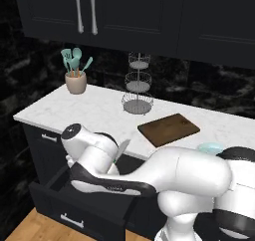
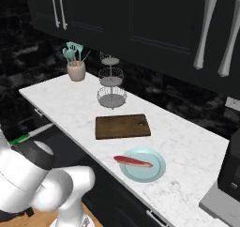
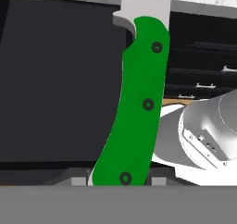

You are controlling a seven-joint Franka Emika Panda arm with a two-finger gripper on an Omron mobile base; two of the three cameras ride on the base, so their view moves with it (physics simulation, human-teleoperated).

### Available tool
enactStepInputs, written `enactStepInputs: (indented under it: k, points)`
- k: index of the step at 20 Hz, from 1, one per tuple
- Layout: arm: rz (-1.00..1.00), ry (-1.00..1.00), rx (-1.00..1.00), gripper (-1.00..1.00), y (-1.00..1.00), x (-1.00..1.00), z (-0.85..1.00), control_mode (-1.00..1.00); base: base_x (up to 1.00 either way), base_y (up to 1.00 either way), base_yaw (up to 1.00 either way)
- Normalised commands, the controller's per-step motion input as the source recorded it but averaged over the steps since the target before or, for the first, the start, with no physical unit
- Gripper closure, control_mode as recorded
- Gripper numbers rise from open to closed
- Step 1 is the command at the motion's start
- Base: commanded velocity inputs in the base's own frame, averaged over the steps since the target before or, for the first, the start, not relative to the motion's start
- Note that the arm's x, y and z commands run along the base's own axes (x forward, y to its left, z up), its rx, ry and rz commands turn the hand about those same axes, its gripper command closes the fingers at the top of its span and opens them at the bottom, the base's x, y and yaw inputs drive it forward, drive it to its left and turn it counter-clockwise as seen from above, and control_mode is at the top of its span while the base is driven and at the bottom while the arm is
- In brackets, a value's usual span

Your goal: Pick up the knife from the drawer and place it on the cutting board. Then place the meat from the plate to the cutting board.

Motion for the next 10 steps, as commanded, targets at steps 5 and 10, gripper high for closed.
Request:
enactStepInputs:
  k: [5,10]
  points:
    - [-0.18,0.04,0.0,1.0,-1.0,0.51,0.69,-1.0,0.0,0.0,0.0]
    - [-0.19,0.2,0.01,1.0,-1.0,1.0,0.1,-1.0,0.0,0.0,0.0]
